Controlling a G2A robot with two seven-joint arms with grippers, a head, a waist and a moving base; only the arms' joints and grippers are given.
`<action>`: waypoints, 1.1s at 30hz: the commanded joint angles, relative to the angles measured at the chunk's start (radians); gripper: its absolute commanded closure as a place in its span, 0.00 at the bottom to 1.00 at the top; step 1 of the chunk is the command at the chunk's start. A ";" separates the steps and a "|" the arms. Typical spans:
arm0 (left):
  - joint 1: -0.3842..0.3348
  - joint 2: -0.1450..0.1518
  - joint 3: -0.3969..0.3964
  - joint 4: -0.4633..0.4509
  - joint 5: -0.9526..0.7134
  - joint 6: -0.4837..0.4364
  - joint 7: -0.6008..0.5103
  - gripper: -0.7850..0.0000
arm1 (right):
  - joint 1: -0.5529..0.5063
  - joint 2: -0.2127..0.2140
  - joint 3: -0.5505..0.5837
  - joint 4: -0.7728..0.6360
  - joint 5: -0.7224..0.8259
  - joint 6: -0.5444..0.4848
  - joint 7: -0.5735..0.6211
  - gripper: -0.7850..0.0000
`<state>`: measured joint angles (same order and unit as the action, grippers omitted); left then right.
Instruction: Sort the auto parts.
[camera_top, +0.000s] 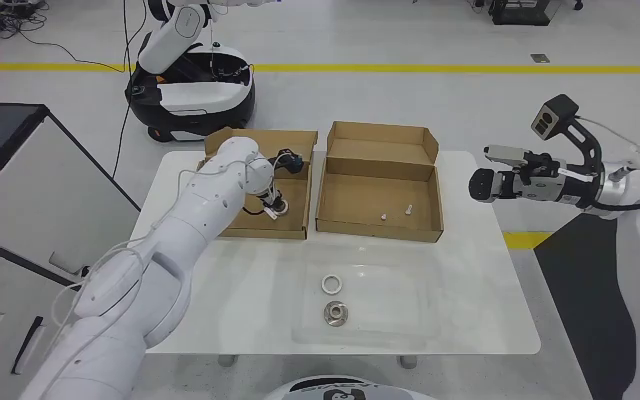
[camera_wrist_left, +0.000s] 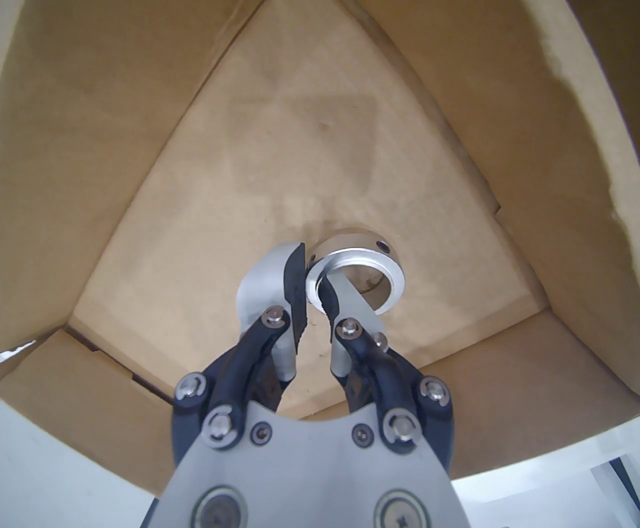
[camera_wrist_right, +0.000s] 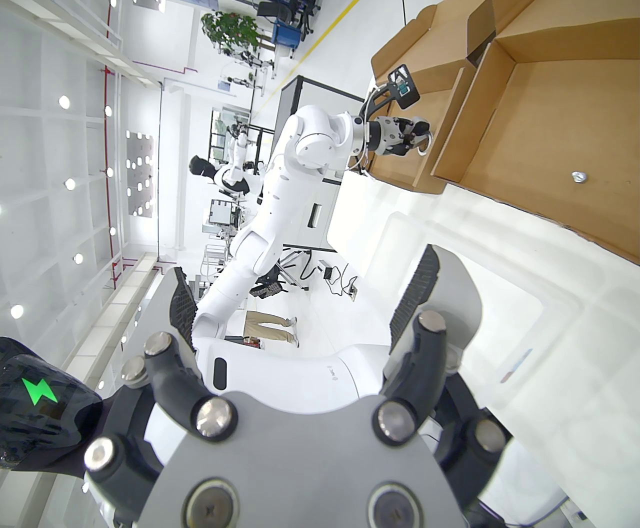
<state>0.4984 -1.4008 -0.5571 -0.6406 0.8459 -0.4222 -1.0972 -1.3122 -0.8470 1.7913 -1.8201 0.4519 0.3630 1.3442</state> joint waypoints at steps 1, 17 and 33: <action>-0.002 -0.003 0.000 0.007 0.002 0.000 0.003 0.05 | 0.000 0.000 0.000 0.000 0.000 0.000 0.000 0.00; -0.057 0.018 -0.075 -0.045 -0.020 0.006 0.002 0.00 | 0.000 0.000 0.000 0.000 0.000 0.000 0.000 0.00; 0.088 0.162 -0.311 -0.700 -0.097 0.019 -0.320 0.00 | 0.000 0.000 0.000 0.000 0.000 0.000 0.000 0.00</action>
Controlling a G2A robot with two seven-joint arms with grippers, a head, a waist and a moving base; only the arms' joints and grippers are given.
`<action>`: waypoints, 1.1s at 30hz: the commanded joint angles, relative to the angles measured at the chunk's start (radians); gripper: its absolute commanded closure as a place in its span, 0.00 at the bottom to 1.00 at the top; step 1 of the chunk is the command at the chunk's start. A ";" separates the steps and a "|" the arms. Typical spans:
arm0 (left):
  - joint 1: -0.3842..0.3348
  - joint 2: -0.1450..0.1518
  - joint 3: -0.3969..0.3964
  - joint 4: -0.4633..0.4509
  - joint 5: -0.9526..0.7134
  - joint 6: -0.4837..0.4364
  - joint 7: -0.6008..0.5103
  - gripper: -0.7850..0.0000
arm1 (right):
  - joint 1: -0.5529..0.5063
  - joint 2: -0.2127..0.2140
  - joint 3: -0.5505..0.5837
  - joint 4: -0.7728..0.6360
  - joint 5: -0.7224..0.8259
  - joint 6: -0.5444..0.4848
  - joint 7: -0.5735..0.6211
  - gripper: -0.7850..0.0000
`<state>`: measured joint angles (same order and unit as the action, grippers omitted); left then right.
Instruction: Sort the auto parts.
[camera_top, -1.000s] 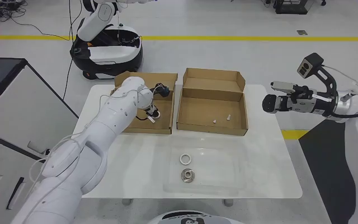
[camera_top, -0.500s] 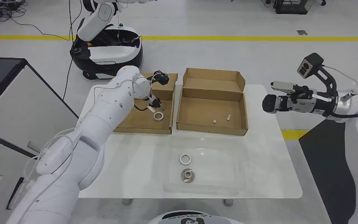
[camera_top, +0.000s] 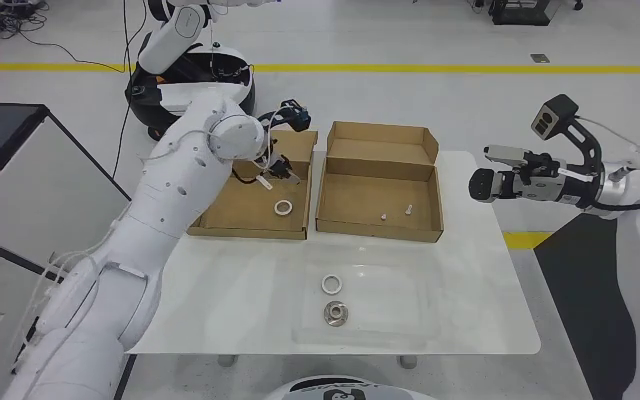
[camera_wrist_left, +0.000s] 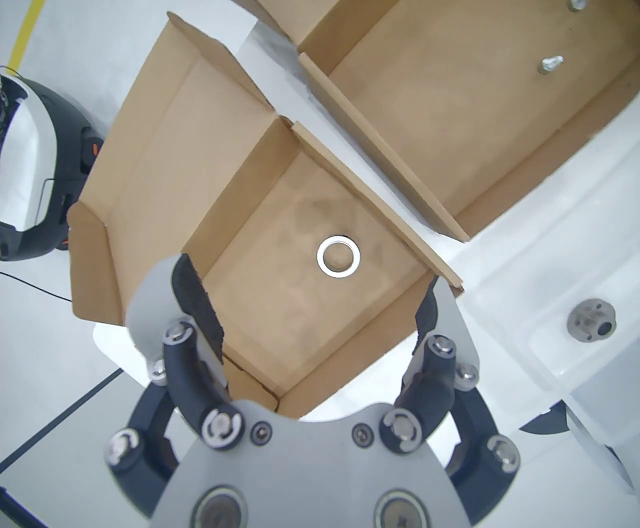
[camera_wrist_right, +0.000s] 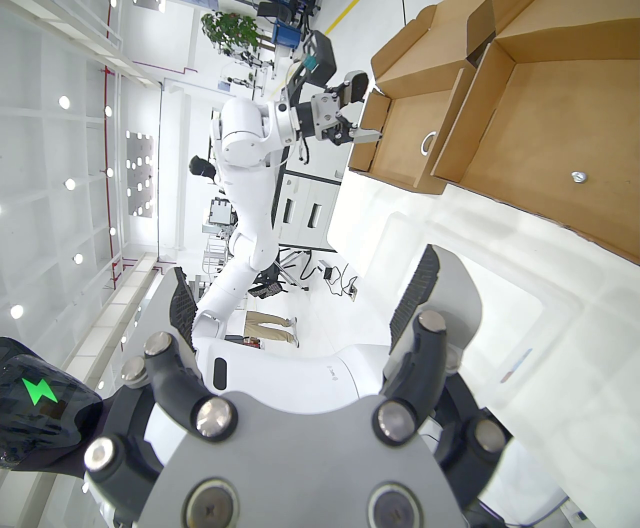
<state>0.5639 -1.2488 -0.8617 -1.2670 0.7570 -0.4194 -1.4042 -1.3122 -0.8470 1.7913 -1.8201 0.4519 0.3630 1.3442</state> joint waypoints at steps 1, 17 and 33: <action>0.040 0.020 -0.010 -0.126 -0.019 0.027 -0.024 0.00 | 0.000 0.000 0.000 0.000 0.000 0.000 0.000 0.00; 0.195 0.142 0.013 -0.561 -0.199 0.103 -0.100 0.00 | 0.000 0.000 0.000 0.000 0.000 0.000 0.000 0.00; 0.241 0.166 0.015 -0.631 -0.254 0.104 -0.100 0.00 | 0.000 0.000 0.000 0.000 0.000 0.000 0.000 0.00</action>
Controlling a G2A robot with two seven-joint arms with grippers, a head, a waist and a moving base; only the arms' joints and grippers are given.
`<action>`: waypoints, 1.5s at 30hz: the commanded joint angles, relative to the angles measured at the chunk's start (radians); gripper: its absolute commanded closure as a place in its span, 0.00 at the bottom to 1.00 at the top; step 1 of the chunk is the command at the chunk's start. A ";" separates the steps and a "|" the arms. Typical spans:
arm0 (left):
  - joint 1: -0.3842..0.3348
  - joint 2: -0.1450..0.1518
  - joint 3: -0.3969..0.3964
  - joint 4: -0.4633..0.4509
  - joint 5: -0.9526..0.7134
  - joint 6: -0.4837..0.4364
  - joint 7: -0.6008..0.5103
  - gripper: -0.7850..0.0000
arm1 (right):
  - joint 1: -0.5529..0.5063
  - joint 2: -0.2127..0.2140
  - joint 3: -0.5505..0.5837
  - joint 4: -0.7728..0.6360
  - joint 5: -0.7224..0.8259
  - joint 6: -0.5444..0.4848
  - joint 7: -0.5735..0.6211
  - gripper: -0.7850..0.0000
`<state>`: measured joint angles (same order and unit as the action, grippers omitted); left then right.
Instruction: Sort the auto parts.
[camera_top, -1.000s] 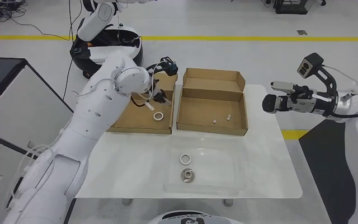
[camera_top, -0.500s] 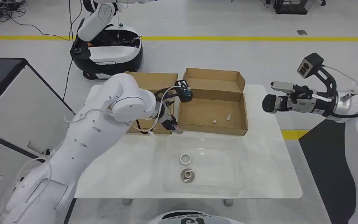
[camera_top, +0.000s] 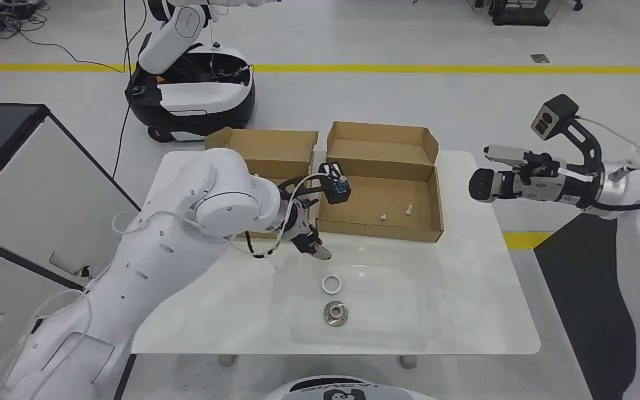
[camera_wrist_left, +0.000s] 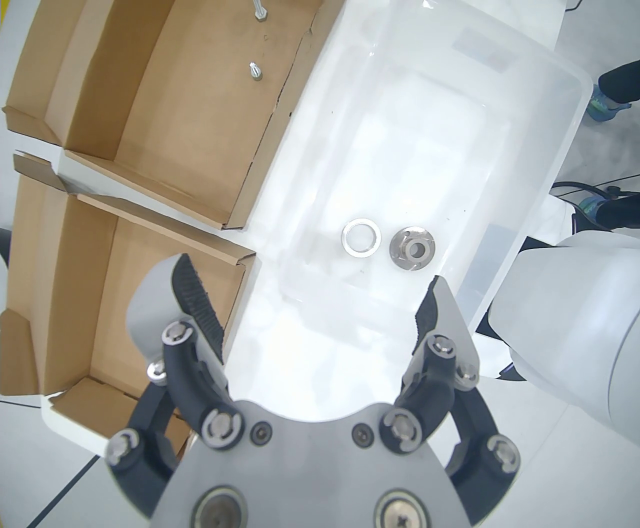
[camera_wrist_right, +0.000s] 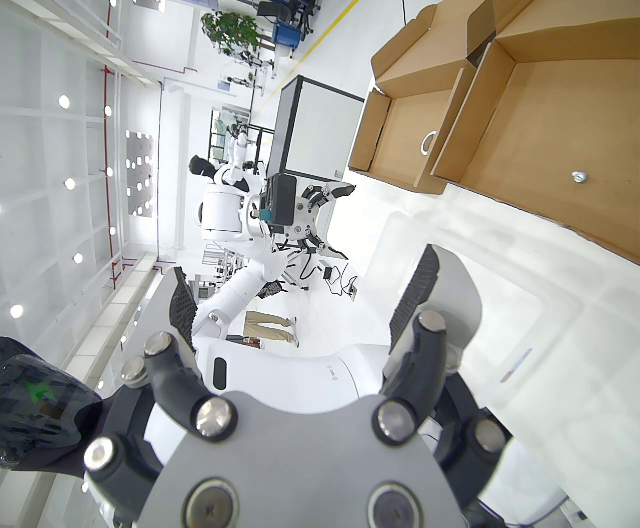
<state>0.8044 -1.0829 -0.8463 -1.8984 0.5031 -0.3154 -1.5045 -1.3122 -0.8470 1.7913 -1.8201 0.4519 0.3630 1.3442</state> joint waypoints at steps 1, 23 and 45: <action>0.000 0.000 0.000 0.000 0.000 0.000 0.000 0.00 | 0.000 0.000 0.000 0.000 0.000 0.000 0.000 0.00; -0.146 -0.011 0.364 -0.033 0.135 0.112 -0.031 0.00 | 0.000 0.000 0.000 0.000 0.000 0.000 0.000 0.00; -0.206 -0.025 0.525 -0.056 0.065 0.228 -0.031 0.00 | 0.000 0.000 0.000 0.000 0.000 0.000 0.000 0.00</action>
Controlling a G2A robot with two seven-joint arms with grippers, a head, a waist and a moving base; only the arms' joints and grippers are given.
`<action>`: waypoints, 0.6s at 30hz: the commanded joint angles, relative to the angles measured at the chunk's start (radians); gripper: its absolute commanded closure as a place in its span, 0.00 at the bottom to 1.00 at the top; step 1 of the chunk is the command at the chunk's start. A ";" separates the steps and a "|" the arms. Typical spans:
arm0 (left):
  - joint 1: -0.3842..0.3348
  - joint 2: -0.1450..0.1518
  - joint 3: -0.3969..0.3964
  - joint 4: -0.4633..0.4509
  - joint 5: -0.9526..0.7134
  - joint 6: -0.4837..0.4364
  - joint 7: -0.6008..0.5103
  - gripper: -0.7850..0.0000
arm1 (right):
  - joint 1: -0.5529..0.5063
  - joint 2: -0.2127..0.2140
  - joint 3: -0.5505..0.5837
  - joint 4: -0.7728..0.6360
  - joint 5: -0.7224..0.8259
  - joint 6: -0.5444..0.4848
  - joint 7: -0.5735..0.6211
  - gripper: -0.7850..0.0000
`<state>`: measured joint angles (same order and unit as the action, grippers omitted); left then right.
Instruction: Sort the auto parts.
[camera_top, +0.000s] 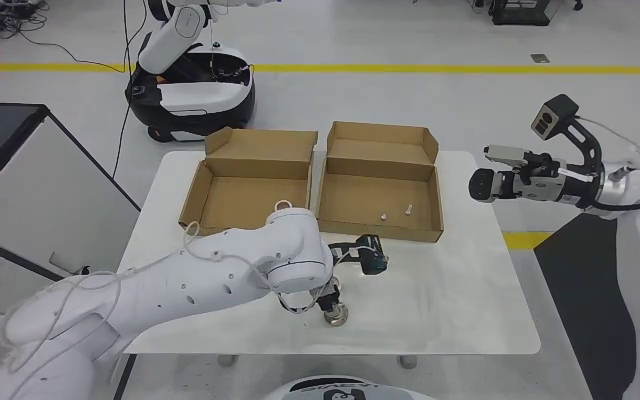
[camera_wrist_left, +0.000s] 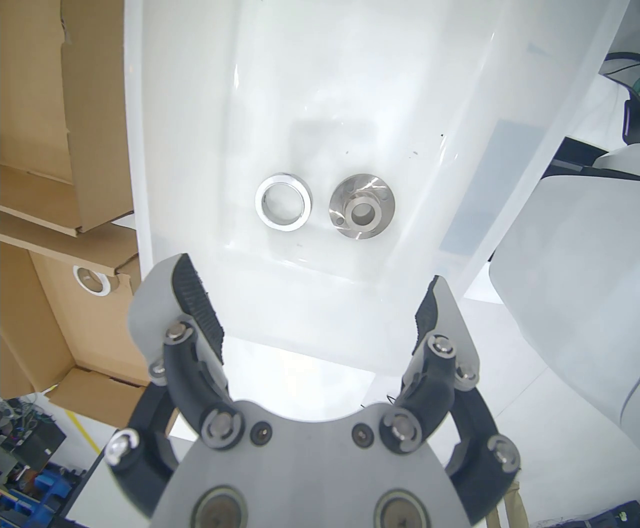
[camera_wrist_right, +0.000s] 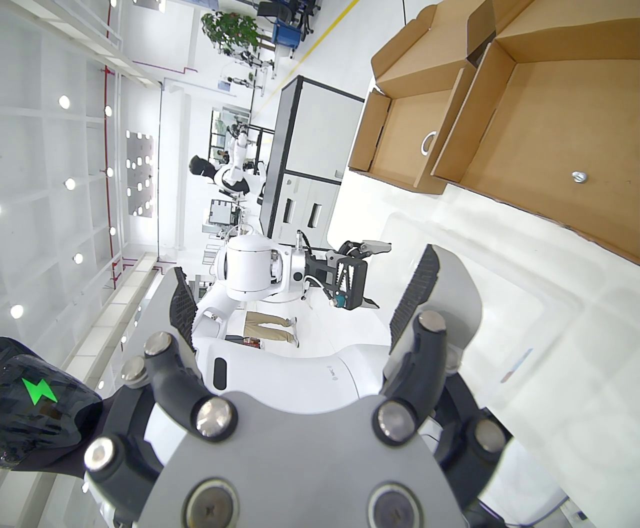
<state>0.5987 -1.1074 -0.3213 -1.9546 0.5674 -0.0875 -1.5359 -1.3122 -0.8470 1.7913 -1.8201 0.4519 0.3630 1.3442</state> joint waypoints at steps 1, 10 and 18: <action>0.000 0.000 0.000 0.000 0.001 0.000 0.000 0.00 | 0.000 0.000 0.000 0.000 0.000 0.000 0.000 0.00; 0.028 -0.004 0.021 0.007 0.045 -0.020 0.030 0.00 | 0.000 0.000 0.000 0.000 0.000 0.000 0.000 0.00; 0.029 -0.033 0.049 0.021 0.085 -0.023 0.011 0.00 | 0.000 0.000 0.000 0.000 0.000 0.000 0.000 0.00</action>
<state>0.6278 -1.1357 -0.2760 -1.9362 0.6531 -0.1110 -1.5202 -1.3122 -0.8470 1.7913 -1.8201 0.4519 0.3630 1.3442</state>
